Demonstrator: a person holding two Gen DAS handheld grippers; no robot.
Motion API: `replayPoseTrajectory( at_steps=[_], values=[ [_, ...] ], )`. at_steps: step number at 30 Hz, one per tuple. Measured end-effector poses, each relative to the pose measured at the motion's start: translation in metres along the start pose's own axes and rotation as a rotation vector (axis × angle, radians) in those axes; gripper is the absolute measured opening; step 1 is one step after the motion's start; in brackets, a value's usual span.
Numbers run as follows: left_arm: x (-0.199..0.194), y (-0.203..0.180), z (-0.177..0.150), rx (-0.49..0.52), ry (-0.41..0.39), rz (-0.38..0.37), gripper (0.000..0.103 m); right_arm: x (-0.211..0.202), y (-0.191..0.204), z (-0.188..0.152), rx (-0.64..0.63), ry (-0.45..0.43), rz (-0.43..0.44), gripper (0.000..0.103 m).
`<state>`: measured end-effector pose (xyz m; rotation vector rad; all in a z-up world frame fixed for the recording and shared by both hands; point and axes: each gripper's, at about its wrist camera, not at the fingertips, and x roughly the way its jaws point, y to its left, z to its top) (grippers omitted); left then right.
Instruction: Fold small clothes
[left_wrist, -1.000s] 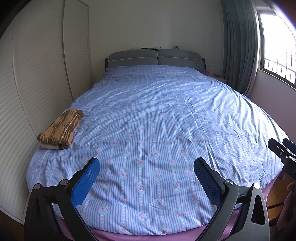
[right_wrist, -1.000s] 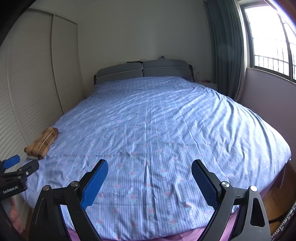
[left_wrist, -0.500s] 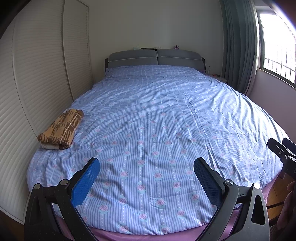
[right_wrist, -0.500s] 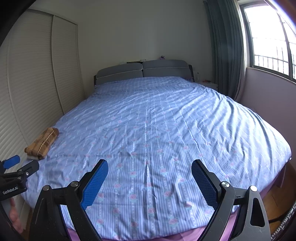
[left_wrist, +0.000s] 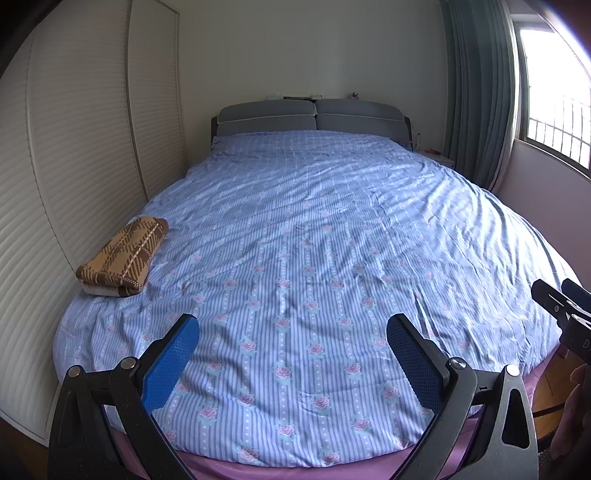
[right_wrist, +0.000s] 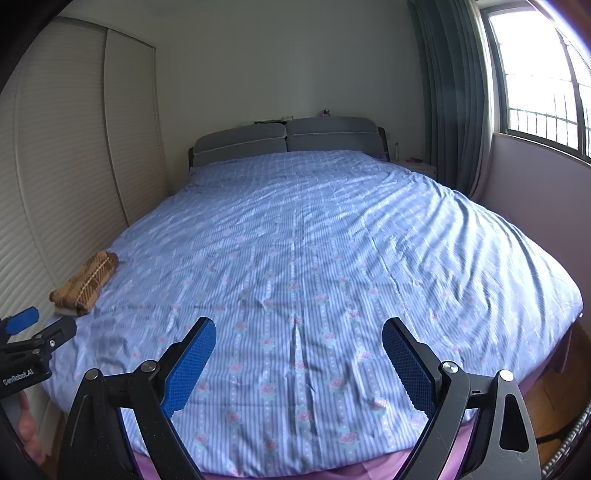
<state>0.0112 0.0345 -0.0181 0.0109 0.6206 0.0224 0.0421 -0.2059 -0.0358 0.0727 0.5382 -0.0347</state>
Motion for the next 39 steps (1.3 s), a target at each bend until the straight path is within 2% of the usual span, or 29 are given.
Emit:
replayPoseTrajectory(
  at_steps=[17, 39],
  values=[
    [-0.0008, 0.0005, -0.0007, 0.000, 0.009, 0.006, 0.103, 0.0010, -0.0001, -0.0011, 0.000, 0.003, 0.000, 0.092],
    [0.0045, 0.0008, -0.0050, 0.010, 0.031, -0.025, 0.103, 0.0031, -0.0007, -0.0033, 0.005, 0.012, -0.001, 0.092]
  ],
)
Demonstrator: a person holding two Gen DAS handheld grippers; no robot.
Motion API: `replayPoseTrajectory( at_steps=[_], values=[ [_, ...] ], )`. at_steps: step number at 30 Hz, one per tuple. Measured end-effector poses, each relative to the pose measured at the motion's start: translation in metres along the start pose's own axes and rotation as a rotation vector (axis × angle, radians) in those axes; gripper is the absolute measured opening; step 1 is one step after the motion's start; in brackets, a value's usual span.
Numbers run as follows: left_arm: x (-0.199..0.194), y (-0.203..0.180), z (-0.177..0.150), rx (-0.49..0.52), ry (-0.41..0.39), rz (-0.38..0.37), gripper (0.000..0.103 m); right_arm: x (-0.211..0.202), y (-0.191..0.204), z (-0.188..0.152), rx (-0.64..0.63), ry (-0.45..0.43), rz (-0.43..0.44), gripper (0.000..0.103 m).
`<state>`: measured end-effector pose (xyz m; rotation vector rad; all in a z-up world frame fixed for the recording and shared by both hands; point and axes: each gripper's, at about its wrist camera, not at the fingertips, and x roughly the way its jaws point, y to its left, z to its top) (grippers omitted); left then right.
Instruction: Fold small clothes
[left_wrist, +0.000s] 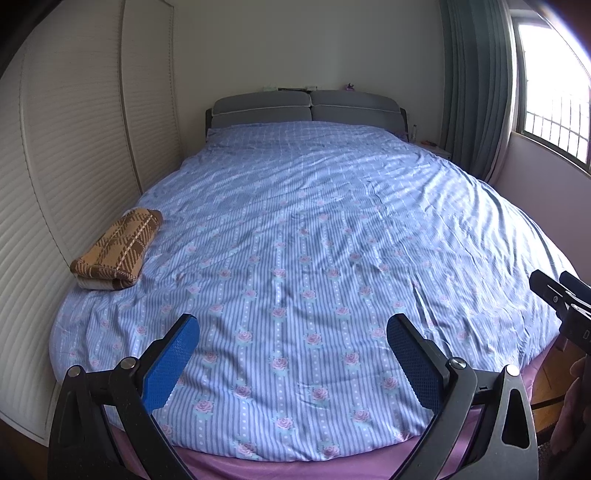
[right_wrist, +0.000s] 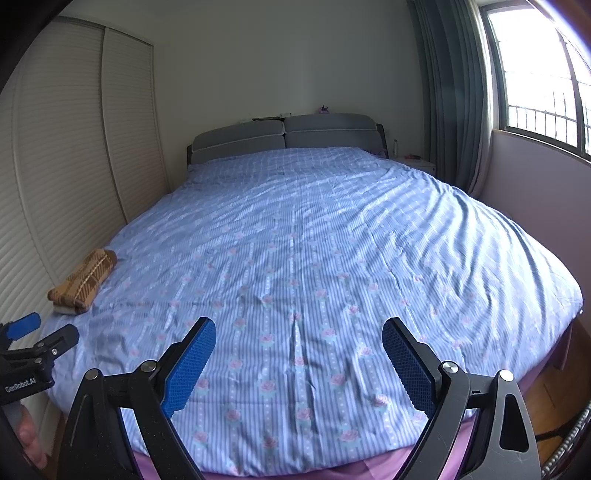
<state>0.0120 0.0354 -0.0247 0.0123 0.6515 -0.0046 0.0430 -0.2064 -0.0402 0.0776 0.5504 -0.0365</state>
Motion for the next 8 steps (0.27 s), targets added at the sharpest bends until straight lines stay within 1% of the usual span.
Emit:
replayPoseTrajectory(
  at_steps=[4, 8],
  values=[
    [-0.0001, 0.0005, 0.0000, 0.004, -0.006, -0.022, 0.103, 0.0004, -0.0003, 0.0003, 0.000, 0.000, 0.000, 0.092],
    [0.0026, 0.0007, 0.0004, 0.014, -0.003, -0.026, 0.103, 0.0009, -0.0003, 0.0001, 0.003, 0.000, -0.007, 0.092]
  ],
)
